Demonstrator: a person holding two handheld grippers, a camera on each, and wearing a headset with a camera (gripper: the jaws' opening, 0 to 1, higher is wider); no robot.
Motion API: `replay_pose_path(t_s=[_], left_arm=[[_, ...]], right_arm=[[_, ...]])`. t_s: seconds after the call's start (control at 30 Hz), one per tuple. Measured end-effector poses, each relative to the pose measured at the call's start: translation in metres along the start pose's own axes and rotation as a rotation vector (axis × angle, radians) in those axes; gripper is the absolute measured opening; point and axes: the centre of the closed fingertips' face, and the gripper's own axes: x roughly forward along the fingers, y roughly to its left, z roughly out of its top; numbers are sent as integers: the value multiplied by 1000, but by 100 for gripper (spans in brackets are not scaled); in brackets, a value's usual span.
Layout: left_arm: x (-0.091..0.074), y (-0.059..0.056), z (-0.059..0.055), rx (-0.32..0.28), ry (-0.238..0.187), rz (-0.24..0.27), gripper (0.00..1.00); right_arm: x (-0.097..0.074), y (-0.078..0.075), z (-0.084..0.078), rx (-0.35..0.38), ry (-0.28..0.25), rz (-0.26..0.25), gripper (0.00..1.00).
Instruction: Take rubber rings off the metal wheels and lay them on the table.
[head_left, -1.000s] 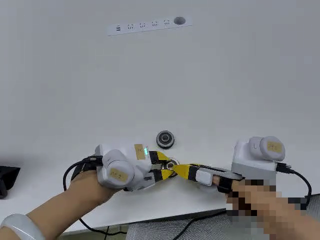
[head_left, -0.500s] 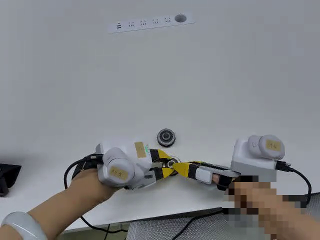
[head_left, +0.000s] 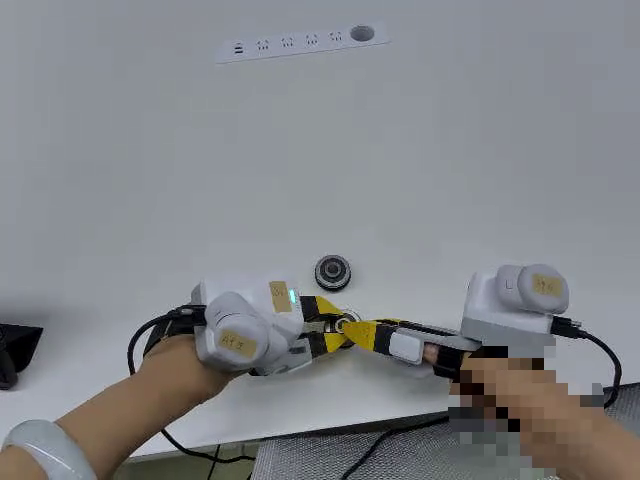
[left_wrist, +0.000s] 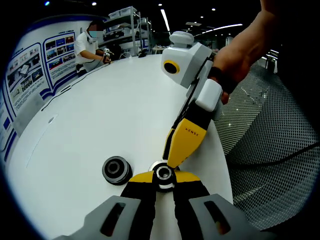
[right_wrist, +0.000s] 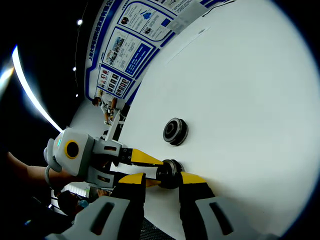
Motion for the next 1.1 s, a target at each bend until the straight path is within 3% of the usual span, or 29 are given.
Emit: replay_pose_path(t_s=[0.77,1.1], left_arm=[[0,0,0,-4,-3,3,13],[0,0,-1,-9,-7,7,13]], right_arm=[[-3,0,0,-17,16,10,23],[-2,-11,1,-51,22,-39,9]])
